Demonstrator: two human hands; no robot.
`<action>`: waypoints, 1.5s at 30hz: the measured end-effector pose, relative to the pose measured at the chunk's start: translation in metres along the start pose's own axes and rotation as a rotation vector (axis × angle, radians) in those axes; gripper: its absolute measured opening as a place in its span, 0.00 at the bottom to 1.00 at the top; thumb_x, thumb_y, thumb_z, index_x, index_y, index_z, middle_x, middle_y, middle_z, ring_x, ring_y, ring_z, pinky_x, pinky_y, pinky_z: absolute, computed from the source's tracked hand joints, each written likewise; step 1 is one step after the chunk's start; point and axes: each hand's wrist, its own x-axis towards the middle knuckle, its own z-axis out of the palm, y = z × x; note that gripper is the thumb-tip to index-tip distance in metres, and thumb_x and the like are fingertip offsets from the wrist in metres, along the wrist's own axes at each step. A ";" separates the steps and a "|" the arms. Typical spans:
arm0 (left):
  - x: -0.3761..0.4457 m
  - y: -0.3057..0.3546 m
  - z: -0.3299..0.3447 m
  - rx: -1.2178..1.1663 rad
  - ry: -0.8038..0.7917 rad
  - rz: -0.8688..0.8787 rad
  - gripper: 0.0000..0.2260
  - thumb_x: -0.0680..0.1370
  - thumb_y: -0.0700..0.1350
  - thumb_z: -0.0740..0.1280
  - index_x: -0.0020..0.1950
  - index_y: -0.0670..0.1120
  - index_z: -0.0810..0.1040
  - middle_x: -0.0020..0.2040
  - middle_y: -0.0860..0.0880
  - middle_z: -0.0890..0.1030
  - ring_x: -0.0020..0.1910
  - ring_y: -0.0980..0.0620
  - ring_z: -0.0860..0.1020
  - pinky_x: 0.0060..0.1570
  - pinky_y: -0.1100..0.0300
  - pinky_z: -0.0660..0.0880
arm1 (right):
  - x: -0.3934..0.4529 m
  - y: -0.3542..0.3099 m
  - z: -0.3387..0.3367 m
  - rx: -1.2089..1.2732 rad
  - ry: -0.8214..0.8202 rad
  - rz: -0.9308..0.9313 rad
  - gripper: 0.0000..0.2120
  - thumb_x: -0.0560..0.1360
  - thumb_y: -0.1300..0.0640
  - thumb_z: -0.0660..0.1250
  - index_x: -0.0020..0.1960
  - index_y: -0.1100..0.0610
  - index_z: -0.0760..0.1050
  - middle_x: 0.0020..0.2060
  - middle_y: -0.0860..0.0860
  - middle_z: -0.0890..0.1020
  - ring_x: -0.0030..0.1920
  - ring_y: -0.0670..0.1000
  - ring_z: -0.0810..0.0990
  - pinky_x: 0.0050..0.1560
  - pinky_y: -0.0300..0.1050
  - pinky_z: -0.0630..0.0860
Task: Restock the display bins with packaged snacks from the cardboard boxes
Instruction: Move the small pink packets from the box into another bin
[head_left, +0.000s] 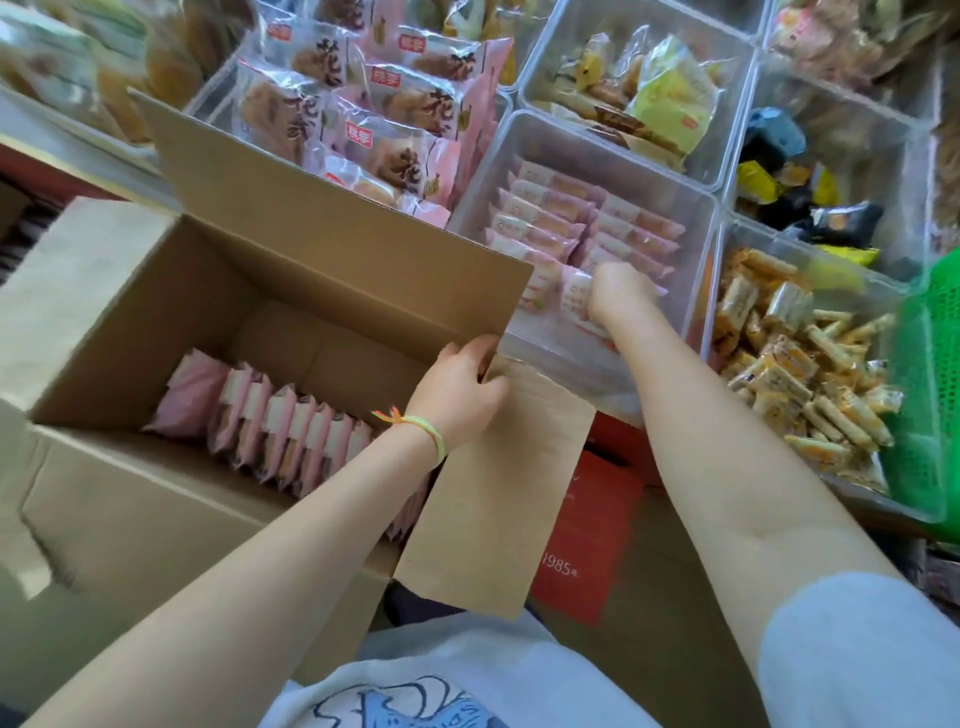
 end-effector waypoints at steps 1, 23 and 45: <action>-0.001 0.001 -0.001 0.001 -0.004 0.004 0.20 0.77 0.44 0.63 0.70 0.53 0.71 0.52 0.46 0.73 0.54 0.46 0.73 0.50 0.59 0.70 | 0.004 0.001 0.007 -0.016 0.008 -0.027 0.16 0.79 0.63 0.61 0.66 0.61 0.74 0.61 0.61 0.78 0.51 0.57 0.81 0.33 0.37 0.76; -0.004 -0.052 -0.014 -0.067 -0.037 -0.014 0.14 0.78 0.45 0.63 0.63 0.51 0.78 0.57 0.46 0.81 0.57 0.46 0.77 0.58 0.54 0.74 | -0.198 -0.057 -0.012 0.646 0.106 -0.089 0.15 0.77 0.54 0.62 0.36 0.62 0.77 0.29 0.53 0.82 0.30 0.53 0.80 0.40 0.53 0.81; -0.043 -0.246 -0.155 0.626 0.099 0.086 0.11 0.81 0.48 0.59 0.49 0.45 0.79 0.48 0.44 0.81 0.45 0.39 0.80 0.38 0.54 0.69 | -0.126 -0.204 0.180 0.230 -0.197 0.431 0.20 0.79 0.53 0.63 0.71 0.51 0.71 0.72 0.59 0.63 0.71 0.61 0.60 0.69 0.54 0.64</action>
